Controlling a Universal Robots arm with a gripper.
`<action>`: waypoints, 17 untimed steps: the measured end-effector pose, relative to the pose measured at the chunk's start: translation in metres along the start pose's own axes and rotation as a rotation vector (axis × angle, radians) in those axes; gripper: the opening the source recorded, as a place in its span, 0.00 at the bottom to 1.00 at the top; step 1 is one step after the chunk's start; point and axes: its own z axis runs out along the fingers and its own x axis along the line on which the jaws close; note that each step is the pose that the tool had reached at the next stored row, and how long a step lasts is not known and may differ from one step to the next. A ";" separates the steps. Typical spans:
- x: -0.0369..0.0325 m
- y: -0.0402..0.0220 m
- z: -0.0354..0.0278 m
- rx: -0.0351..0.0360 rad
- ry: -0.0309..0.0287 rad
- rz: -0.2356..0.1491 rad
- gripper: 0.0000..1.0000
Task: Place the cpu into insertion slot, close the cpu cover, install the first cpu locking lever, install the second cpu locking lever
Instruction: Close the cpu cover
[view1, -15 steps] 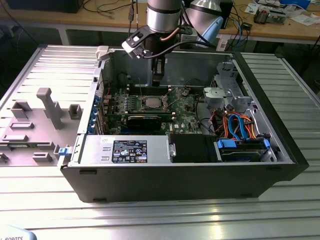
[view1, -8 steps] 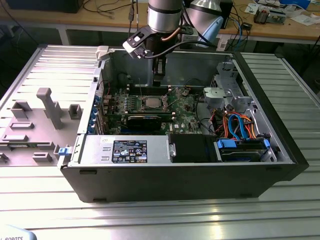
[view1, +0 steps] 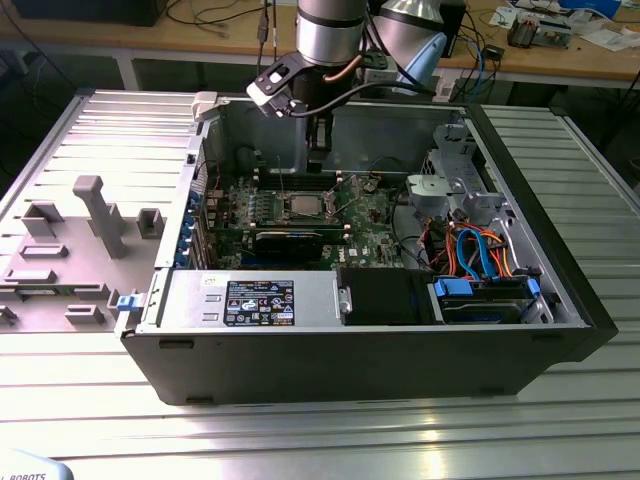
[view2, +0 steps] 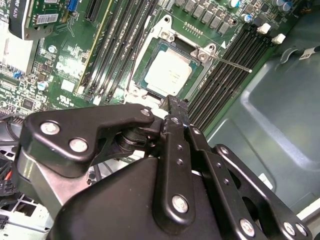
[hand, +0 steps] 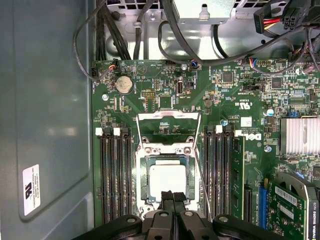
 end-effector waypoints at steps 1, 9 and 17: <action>0.0000 0.0001 0.0000 0.0000 0.0000 0.000 0.11; 0.0003 0.0145 -0.0004 0.0000 0.0000 0.000 0.11; 0.0004 0.0176 -0.0005 0.0000 0.0000 0.000 0.11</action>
